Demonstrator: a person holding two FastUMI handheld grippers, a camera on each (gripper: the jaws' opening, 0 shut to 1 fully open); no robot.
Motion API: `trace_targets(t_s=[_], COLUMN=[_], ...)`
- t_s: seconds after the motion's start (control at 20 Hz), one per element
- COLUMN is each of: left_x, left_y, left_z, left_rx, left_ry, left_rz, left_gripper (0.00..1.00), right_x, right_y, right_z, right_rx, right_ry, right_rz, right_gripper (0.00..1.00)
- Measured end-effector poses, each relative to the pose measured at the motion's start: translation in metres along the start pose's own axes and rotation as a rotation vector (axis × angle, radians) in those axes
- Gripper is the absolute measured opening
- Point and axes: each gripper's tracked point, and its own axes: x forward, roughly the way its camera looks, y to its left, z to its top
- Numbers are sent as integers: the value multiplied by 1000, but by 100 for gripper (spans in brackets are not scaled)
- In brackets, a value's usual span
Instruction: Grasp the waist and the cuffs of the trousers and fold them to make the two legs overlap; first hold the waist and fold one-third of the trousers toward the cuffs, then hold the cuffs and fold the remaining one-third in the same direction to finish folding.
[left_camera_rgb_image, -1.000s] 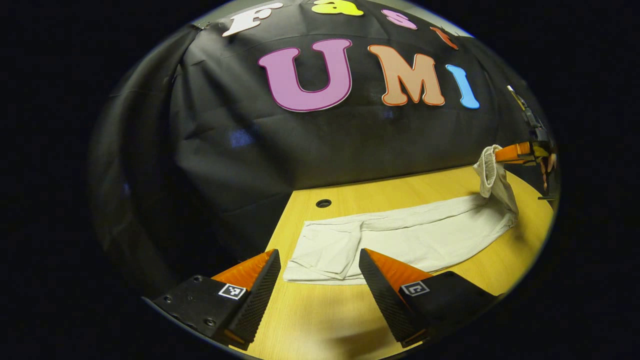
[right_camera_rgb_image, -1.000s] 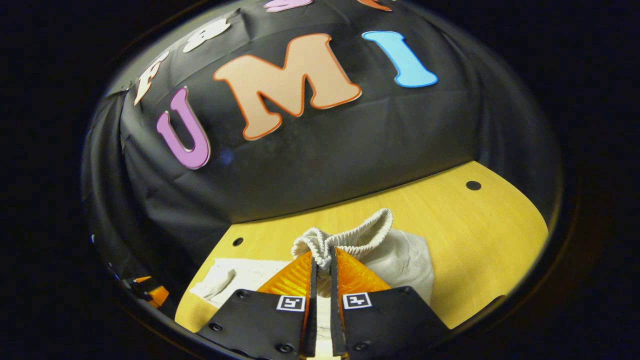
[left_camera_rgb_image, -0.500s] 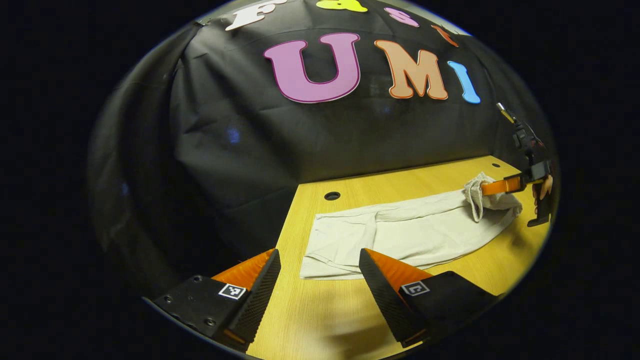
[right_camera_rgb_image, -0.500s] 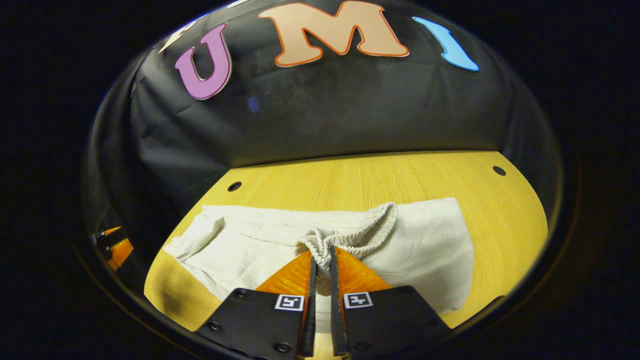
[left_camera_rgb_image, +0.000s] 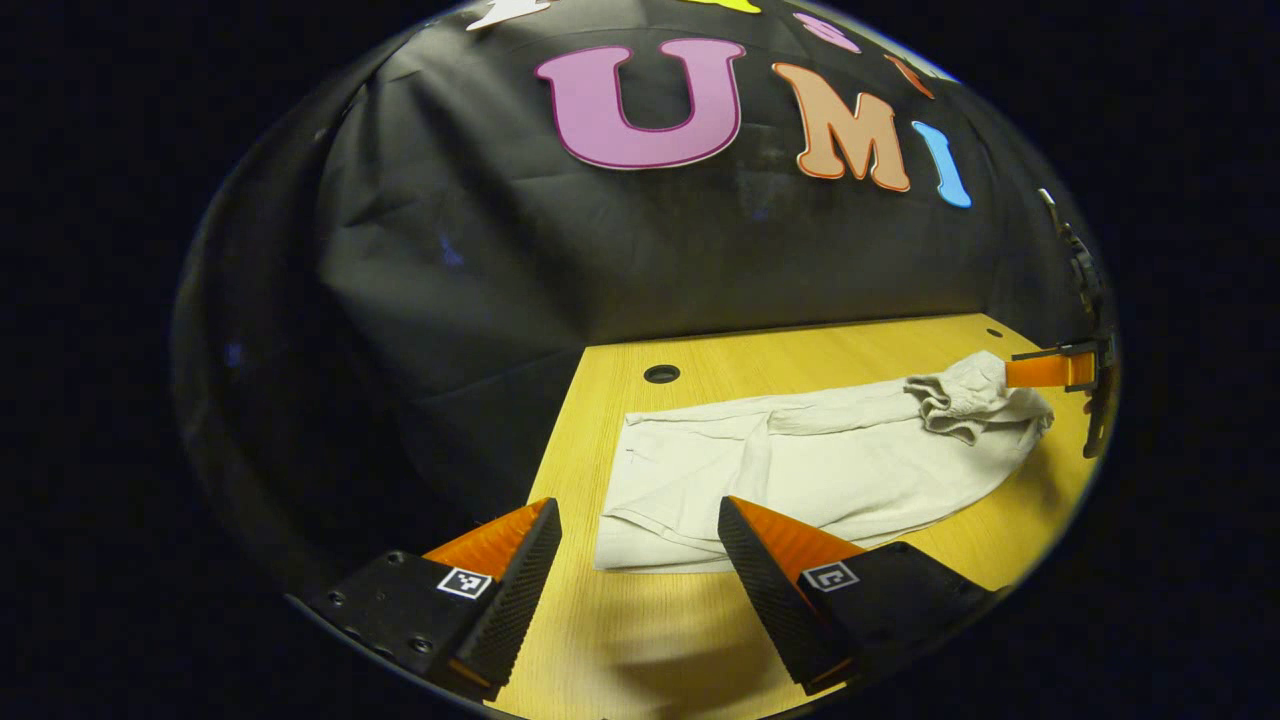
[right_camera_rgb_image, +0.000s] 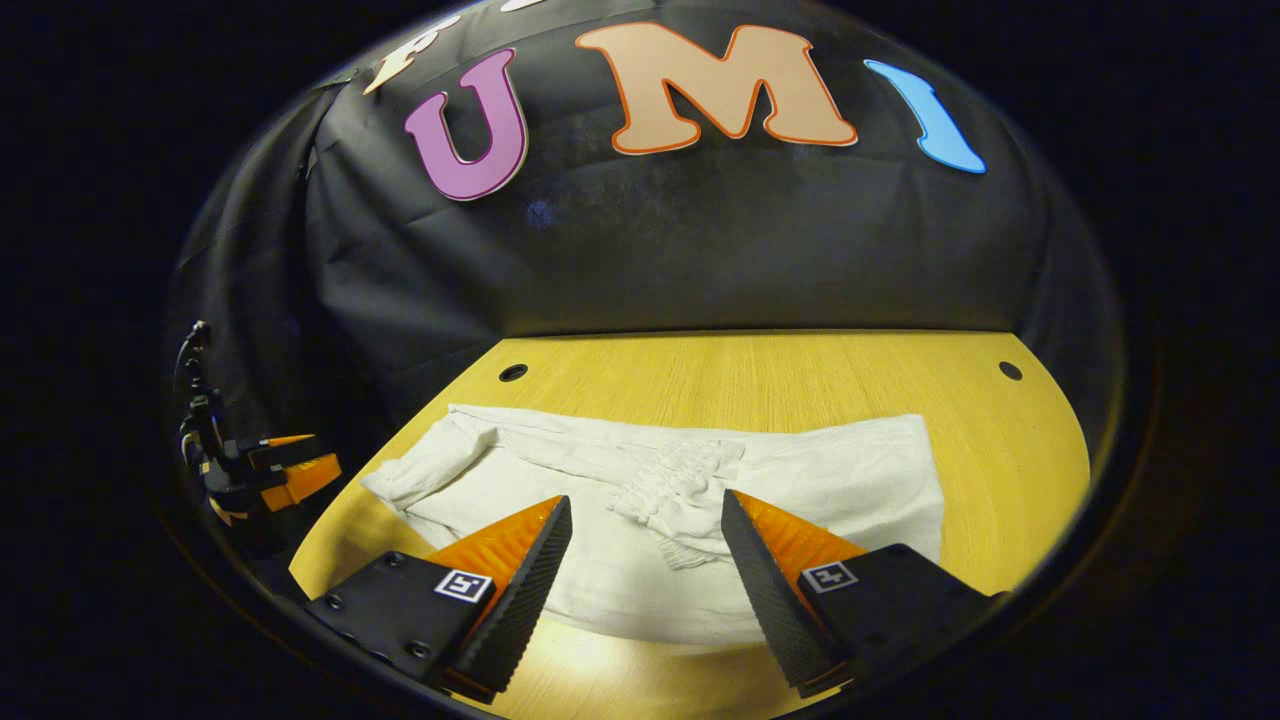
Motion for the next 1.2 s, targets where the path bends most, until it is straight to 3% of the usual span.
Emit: trace_targets(t_s=[0.05,0.15,0.2,0.35,0.45,0.5,0.55,0.65,0.7,0.75,0.8,0.85,0.95,1.1,1.2], left_x=[9,24,31,46,52,54,57,60,60,62,62,62,62,65,64], left_y=[2,8,9,13,10,8,6,-3,-2,-1,-2,-2,-4,-13,-28], left_z=[-6,-19,-25,-48,-56,-58,-62,-70,-73,-70,-70,-71,-70,-68,-62], left_rx=[-19,-60,-76,-100,-116,-121,-126,-134,-134,-132,-133,-131,-132,-130,-169], left_ry=[15,48,66,129,149,158,166,203,214,195,202,202,192,199,180], left_rz=[-3,-10,-15,-20,-34,-37,-44,-68,-62,-60,-55,-55,-60,-82,-134], left_gripper=[96,96,96,96,97,97,97,94,94,95,95,95,95,79,49], right_x=[-5,-14,-19,-31,-39,-42,-45,-50,-54,-57,-60,-61,-61,-63,-66], right_y=[-4,-13,-19,-35,-43,-47,-49,-56,-59,-62,-64,-65,-67,-70,-74], right_z=[1,1,2,-4,-7,-8,-10,-13,-14,-16,-17,-19,-21,-24,-27], right_rx=[7,12,10,8,14,16,17,17,15,14,14,17,30,60,74], right_ry=[-3,-5,-6,2,2,2,3,5,5,5,7,10,14,22,24], right_rz=[-10,-36,-52,-92,-114,-124,-133,-148,-155,-162,-168,-173,-183,-198,-203], right_gripper=[97,96,92,97,92,97,92,97,92,97,92,96,92,92,92])
